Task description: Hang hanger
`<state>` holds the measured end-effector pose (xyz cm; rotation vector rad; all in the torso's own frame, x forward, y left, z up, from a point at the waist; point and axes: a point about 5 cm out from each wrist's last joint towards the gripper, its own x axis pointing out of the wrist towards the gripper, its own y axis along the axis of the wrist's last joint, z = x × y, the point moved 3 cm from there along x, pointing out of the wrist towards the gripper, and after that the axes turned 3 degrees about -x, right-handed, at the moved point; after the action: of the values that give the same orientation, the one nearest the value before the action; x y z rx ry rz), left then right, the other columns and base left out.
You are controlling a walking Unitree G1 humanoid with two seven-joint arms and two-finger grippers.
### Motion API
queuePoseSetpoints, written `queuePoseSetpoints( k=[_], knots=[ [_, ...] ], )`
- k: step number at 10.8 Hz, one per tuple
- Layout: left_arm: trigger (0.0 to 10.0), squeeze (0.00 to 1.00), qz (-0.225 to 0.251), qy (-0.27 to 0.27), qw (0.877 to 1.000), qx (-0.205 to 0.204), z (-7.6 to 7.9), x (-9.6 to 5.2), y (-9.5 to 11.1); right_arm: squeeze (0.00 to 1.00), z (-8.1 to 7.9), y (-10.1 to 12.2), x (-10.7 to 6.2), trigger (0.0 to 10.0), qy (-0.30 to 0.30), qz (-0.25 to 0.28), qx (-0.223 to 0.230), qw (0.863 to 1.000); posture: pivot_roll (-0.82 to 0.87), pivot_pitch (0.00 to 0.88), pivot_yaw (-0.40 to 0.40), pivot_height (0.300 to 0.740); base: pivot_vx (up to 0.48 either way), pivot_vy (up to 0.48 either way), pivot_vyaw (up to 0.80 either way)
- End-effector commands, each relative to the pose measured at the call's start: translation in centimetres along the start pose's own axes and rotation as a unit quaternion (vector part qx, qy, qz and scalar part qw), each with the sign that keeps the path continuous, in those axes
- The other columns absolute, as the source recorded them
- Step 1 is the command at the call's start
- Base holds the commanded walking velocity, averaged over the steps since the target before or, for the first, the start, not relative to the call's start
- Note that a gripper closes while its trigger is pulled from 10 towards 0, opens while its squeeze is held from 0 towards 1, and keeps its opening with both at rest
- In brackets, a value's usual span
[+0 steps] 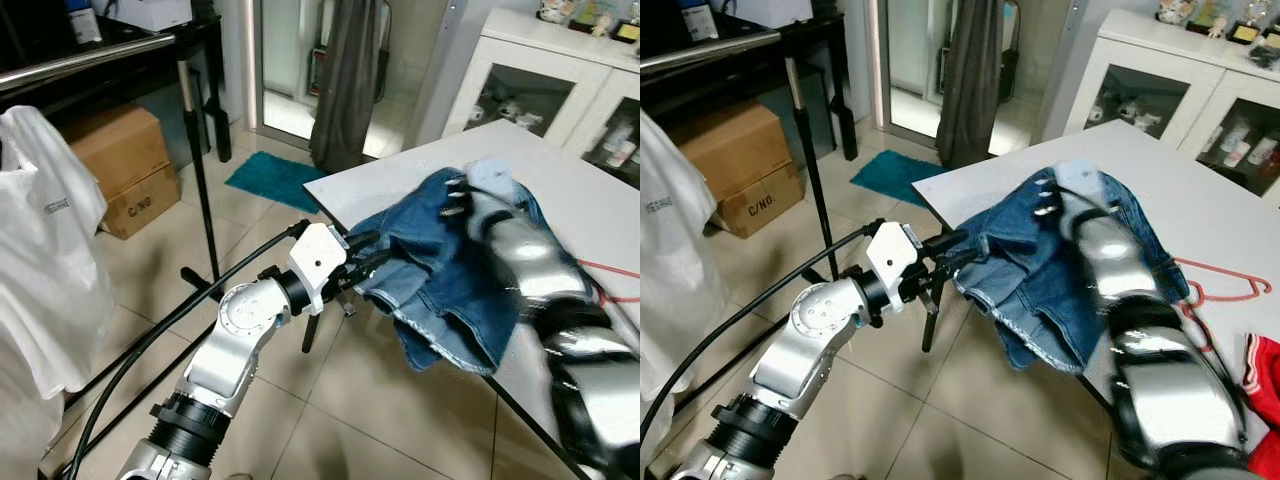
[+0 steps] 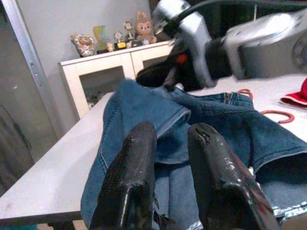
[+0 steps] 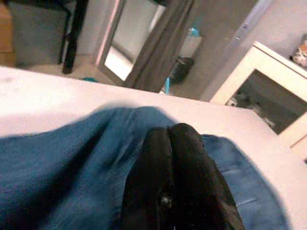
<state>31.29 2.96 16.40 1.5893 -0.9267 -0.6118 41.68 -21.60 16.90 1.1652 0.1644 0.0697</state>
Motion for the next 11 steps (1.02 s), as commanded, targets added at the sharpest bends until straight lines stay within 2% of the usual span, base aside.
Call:
queuePoseSetpoints(
  k=[1, 2, 3, 5, 6, 8, 9, 11],
  knots=[
    [10.0, 0.00, 0.005, -0.012, 1.000, 0.005, 0.3, 0.4, 0.4, 0.00, 0.3, -0.1, -0.5, 10.0, 0.030, -0.001, -0.008, 1.000, 0.12, 0.031, -0.077, 0.740, 0.000, 0.000, 0.00],
    [10.0, 0.00, 0.006, -0.014, 1.000, 0.005, 0.4, 0.5, 0.4, 0.00, 0.3, -0.6, -1.4, 10.0, 0.082, -0.015, -0.050, 0.995, 0.11, 0.029, -0.077, 0.740, 0.000, 0.000, 0.00],
    [10.0, 0.00, 0.007, -0.017, 1.000, 0.006, 0.4, 0.6, 0.5, 0.00, 0.4, -1.8, -3.3, 10.0, 0.175, -0.048, -0.112, 0.977, 0.10, 0.030, -0.077, 0.740, 0.000, 0.000, 0.00],
    [10.0, 0.00, 0.004, -0.023, 1.000, 0.006, 0.6, 0.5, 0.3, 0.00, 1.7, -2.6, -4.8, 10.0, 0.207, -0.090, -0.136, 0.965, 0.10, 0.038, -0.068, 0.740, 0.000, 0.000, 0.00],
    [10.0, 0.00, 0.003, -0.026, 1.000, 0.006, 0.7, 0.4, 0.3, 0.00, 1.6, -2.9, -5.3, 10.0, 0.226, -0.099, -0.140, 0.959, 0.10, 0.038, -0.068, 0.740, 0.000, 0.000, 0.00],
    [10.0, 0.00, 0.001, -0.027, 1.000, 0.007, 0.5, 0.2, 0.3, 0.00, 0.2, -4.2, -7.4, 9.9, 0.315, -0.135, -0.161, 0.926, 0.12, 0.044, -0.065, 0.740, 0.000, 0.000, 0.00],
    [10.0, 0.00, -0.001, -0.027, 1.000, 0.008, 0.5, 0.0, 0.3, 0.00, -0.1, -4.5, -7.6, 10.0, 0.333, -0.143, -0.176, 0.915, 0.12, 0.044, -0.066, 0.740, 0.000, 0.000, 0.00],
    [10.0, 0.00, -0.002, -0.026, 1.000, 0.009, 0.5, -0.1, 0.3, 0.00, -0.9, -5.2, -7.7, 10.0, 0.351, -0.155, -0.184, 0.905, 0.13, 0.045, -0.069, 0.740, 0.000, 0.000, 0.00]
  ],
)
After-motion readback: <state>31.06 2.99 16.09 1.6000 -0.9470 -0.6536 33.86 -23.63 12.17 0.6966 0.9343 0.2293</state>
